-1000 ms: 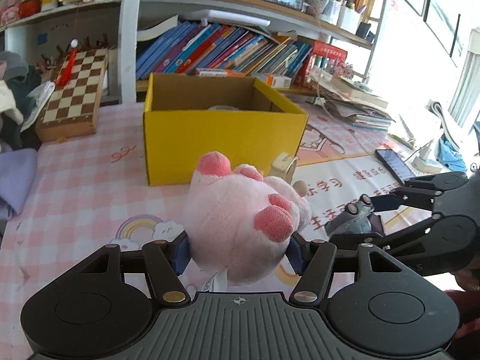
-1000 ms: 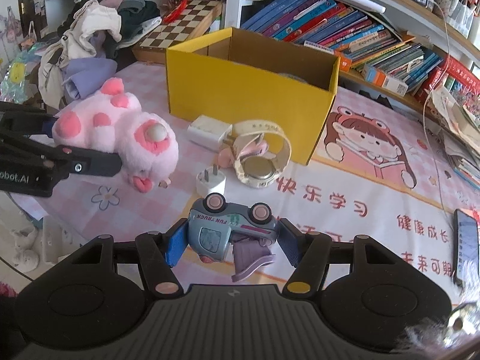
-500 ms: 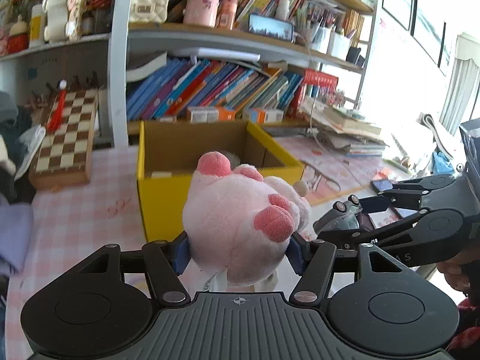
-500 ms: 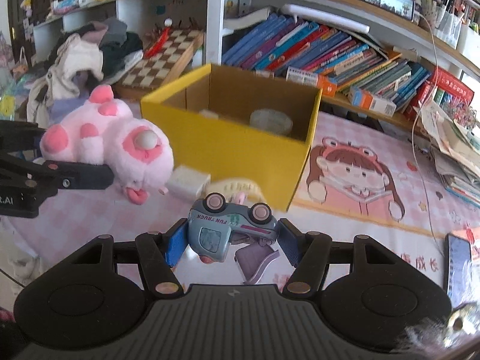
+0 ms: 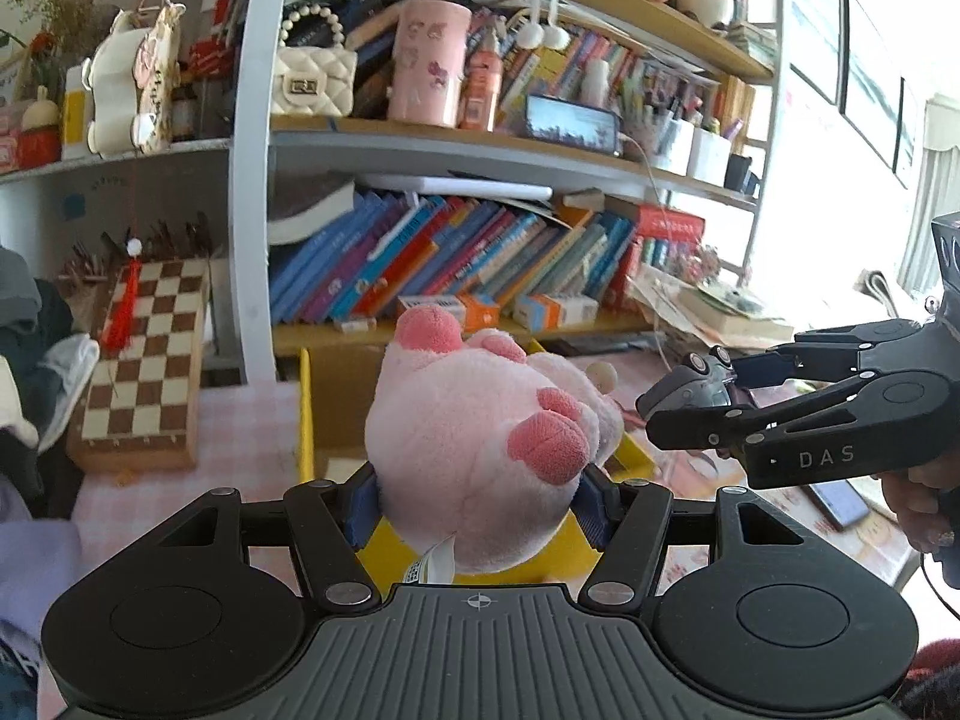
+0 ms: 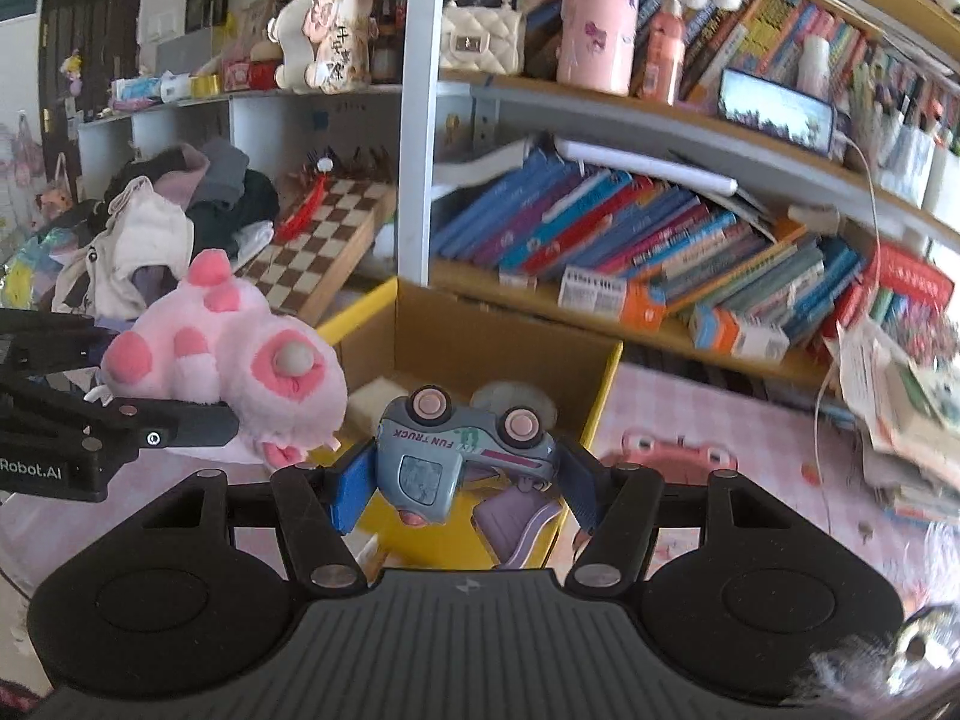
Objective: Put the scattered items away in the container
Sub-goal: 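Lift the pig and toy car and carry them toward the yellow box, then lower the pink pig with the left tool while the right tool lowers the toy car, open both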
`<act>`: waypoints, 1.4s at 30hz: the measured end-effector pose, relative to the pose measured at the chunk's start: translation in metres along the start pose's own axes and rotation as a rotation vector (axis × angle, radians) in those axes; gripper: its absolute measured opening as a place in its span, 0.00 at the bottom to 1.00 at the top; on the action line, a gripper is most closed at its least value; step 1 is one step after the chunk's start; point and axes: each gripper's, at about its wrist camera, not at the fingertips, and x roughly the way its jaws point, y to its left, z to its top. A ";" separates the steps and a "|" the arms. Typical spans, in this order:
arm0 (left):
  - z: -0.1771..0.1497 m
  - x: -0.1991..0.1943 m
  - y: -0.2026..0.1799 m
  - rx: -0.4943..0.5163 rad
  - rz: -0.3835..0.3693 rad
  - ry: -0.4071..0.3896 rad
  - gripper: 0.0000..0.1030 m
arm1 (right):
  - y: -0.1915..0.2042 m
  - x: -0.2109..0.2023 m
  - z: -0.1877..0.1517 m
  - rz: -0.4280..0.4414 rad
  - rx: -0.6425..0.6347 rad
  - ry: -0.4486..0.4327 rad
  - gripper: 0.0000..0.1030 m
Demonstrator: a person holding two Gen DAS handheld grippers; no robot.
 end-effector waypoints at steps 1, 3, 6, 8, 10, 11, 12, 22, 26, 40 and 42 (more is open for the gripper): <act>0.003 0.003 0.001 -0.001 0.006 -0.003 0.60 | -0.003 0.004 0.004 0.005 -0.008 -0.004 0.59; 0.009 0.010 0.003 -0.003 0.021 -0.004 0.60 | -0.009 0.014 0.011 0.015 -0.023 -0.006 0.59; 0.017 0.022 0.006 -0.009 0.045 -0.004 0.60 | -0.015 0.029 0.018 0.036 -0.047 -0.004 0.59; 0.020 0.029 0.007 -0.010 0.058 0.001 0.60 | -0.019 0.040 0.022 0.052 -0.064 0.002 0.59; 0.024 0.037 0.008 -0.009 0.072 0.008 0.60 | -0.023 0.051 0.024 0.065 -0.078 0.009 0.59; 0.025 0.042 0.009 -0.008 0.080 0.016 0.60 | -0.026 0.057 0.025 0.073 -0.084 0.012 0.59; 0.027 0.047 0.010 -0.006 0.088 0.023 0.60 | -0.029 0.063 0.027 0.079 -0.088 0.016 0.59; 0.042 0.102 0.017 0.055 0.136 0.116 0.60 | -0.047 0.128 0.039 0.155 -0.154 0.073 0.59; 0.039 0.125 0.019 0.073 0.148 0.170 0.60 | -0.045 0.155 0.037 0.195 -0.199 0.125 0.59; 0.015 0.175 0.023 0.101 0.142 0.345 0.61 | -0.039 0.213 0.012 0.236 -0.356 0.316 0.60; 0.012 0.179 0.023 0.108 0.136 0.370 0.61 | -0.034 0.216 0.009 0.237 -0.398 0.327 0.60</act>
